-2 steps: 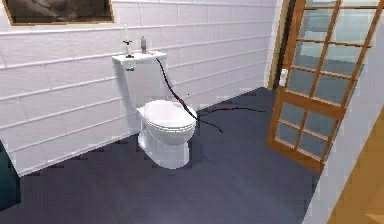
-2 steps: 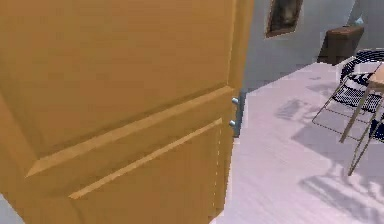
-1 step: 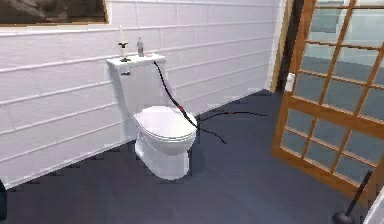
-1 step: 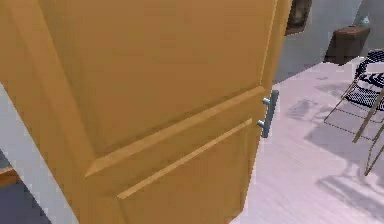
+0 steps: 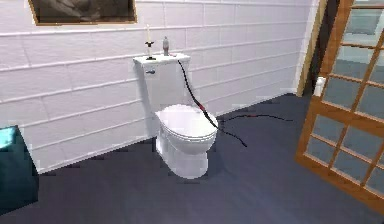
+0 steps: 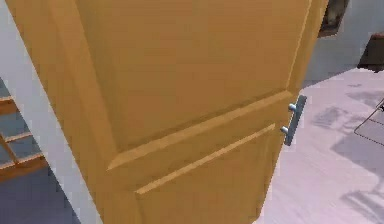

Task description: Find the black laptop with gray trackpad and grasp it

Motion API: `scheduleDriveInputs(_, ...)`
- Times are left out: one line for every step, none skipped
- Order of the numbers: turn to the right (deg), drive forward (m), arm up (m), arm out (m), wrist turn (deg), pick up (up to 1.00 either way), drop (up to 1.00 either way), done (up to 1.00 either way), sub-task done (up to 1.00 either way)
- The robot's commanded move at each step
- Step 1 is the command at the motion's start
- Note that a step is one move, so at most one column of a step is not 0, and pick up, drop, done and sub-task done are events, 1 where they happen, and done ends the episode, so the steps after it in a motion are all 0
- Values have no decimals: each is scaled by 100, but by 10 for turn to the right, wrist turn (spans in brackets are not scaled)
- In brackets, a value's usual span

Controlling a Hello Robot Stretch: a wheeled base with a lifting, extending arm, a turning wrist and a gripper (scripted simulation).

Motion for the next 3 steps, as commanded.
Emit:
scheduleDriveInputs(0,55,0,0,0,0,0,0,0)
scheduleDriveInputs(360,0,0,0,0,0,0,0,0)
scheduleDriveInputs(0,90,0,0,0,0,0,0,0)
